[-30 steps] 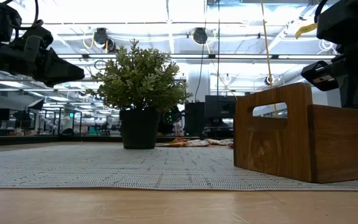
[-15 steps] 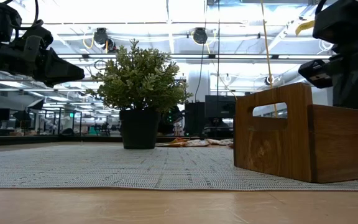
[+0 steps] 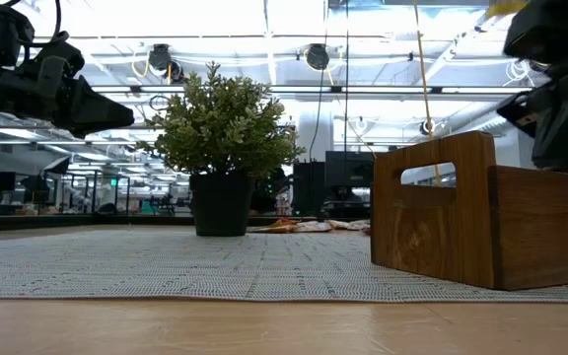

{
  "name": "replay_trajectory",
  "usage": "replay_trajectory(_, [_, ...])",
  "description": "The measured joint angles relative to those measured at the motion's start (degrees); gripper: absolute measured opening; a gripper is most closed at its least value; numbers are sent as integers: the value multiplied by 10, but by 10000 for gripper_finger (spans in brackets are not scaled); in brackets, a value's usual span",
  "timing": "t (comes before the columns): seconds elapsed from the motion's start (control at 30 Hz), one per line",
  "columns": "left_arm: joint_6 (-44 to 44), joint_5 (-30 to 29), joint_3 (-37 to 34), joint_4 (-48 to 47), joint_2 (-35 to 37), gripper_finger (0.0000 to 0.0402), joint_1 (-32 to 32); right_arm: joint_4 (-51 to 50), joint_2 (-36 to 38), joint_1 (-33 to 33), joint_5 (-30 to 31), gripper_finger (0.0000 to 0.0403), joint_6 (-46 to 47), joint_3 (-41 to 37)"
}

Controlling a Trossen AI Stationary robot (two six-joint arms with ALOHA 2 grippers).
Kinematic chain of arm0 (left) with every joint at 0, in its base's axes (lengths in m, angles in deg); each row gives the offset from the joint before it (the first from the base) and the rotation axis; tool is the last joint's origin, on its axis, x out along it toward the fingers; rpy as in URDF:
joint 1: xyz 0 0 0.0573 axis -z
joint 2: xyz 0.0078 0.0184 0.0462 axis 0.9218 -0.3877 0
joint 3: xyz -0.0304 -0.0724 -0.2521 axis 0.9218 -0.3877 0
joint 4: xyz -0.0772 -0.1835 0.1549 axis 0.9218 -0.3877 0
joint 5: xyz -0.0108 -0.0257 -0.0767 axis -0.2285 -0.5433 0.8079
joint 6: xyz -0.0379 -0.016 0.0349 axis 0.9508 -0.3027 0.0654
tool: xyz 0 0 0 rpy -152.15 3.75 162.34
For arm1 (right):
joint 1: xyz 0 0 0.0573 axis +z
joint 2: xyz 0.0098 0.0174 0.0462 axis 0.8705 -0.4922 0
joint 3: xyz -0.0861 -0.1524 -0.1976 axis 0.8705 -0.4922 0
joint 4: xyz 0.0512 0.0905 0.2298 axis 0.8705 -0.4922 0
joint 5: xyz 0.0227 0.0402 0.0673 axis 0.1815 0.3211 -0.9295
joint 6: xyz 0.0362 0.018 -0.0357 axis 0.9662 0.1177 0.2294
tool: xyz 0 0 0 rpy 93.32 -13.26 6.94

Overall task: Pick & Place Tea
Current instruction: Put the strawberry tea sachet into the brown organizer

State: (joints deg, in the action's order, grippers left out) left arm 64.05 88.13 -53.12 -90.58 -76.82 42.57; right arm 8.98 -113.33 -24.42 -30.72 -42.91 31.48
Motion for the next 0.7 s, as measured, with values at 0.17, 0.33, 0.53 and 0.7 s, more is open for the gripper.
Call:
replay_trajectory(0.17, [0, 0, 0, 0, 0, 147, 0, -5, 0, 53, 73, 0, 57, 0])
replay_trajectory(0.33, [0, 0, 0, 0, 0, 147, 0, -30, 0, 102, 154, 0, 127, 0])
replay_trajectory(0.53, [0, 0, 0, 0, 0, 147, 0, -56, 0, 147, 227, 0, 210, 0])
replay_trajectory(0.7, [0, 0, 0, 0, 0, 148, 0, -95, -19, 168, 255, 0, 288, 0])
